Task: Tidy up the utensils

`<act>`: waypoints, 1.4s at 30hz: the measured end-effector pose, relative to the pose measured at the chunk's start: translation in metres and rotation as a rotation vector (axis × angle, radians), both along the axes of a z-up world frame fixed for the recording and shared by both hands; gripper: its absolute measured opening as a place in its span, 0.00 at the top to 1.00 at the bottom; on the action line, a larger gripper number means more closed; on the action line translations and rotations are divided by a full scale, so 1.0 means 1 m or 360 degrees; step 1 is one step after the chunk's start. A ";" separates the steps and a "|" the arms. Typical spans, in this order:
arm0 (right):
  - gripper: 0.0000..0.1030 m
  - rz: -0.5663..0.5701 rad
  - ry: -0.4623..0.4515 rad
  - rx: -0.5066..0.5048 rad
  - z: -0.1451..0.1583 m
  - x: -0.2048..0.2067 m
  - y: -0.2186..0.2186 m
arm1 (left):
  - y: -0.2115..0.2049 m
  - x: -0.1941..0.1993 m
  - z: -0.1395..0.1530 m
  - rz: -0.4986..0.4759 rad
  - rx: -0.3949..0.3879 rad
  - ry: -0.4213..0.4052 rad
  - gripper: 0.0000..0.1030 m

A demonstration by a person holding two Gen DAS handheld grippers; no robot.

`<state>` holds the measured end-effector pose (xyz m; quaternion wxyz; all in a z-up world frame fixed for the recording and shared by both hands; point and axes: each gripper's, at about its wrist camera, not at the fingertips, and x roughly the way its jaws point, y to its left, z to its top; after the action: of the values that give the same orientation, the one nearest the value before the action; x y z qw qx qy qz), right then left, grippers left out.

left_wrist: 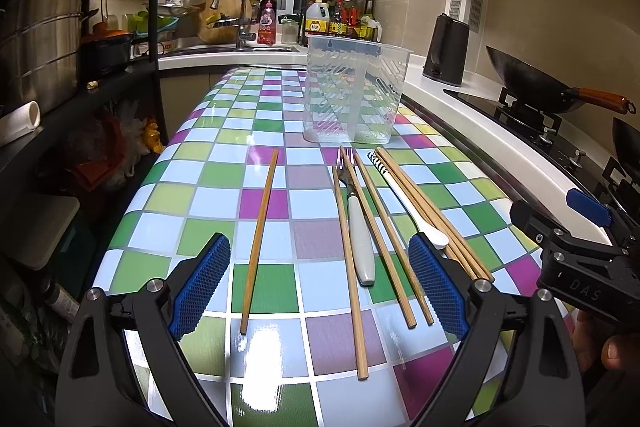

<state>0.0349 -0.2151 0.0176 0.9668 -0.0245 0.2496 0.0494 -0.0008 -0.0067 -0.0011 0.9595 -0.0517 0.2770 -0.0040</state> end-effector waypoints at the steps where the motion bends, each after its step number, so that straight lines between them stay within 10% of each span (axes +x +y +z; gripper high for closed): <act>1: 0.05 0.0001 -0.0001 -0.0001 0.000 0.000 0.000 | 0.000 0.000 0.000 0.0000 0.0000 0.0000 0.15; 42: 0.05 0.0021 -0.0037 -0.0019 0.004 -0.003 0.004 | -0.005 0.000 0.001 -0.0024 -0.0006 -0.0020 0.17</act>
<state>0.0323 -0.2109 0.0213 0.9691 -0.0324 0.2386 0.0539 -0.0011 -0.0114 -0.0001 0.9610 -0.0512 0.2714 -0.0122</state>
